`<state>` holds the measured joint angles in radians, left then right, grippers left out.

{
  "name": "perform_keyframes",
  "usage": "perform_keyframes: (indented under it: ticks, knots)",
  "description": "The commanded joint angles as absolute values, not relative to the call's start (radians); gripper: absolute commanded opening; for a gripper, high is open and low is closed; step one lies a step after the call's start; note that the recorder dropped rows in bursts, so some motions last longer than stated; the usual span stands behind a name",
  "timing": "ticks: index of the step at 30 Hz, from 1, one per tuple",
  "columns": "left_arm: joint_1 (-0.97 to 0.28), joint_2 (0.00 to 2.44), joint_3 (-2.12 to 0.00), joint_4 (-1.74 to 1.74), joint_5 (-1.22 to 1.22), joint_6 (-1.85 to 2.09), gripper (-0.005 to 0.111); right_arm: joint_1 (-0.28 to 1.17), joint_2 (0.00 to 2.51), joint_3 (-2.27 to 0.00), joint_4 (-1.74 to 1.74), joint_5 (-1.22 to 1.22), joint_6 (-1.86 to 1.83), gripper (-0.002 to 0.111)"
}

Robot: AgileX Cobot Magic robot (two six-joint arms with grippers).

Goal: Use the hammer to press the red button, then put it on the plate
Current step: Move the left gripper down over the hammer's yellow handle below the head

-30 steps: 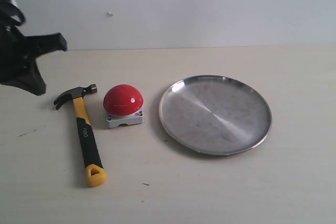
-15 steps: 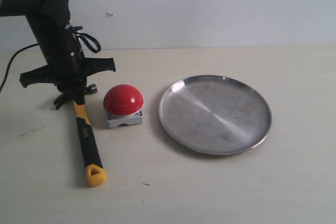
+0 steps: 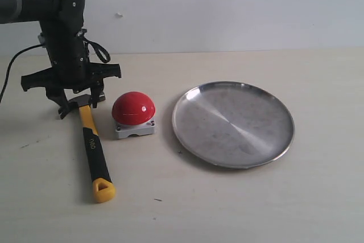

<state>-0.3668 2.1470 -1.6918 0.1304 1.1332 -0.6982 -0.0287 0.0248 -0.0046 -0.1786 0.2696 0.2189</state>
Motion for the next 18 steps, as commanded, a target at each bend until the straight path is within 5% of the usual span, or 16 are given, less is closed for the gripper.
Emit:
perform_keyframes:
  ticks: [1,18]
  knots:
    - [-0.349,2.175,-1.698,0.135,1.135,-0.714,0.054,-0.035,0.021,0.000,-0.184,0.261,0.222,0.000]
    - [-0.260,2.262,-1.700,-0.015,0.980,-0.576,0.054,-0.035,0.021,0.000,-0.184,0.261,0.222,0.000]
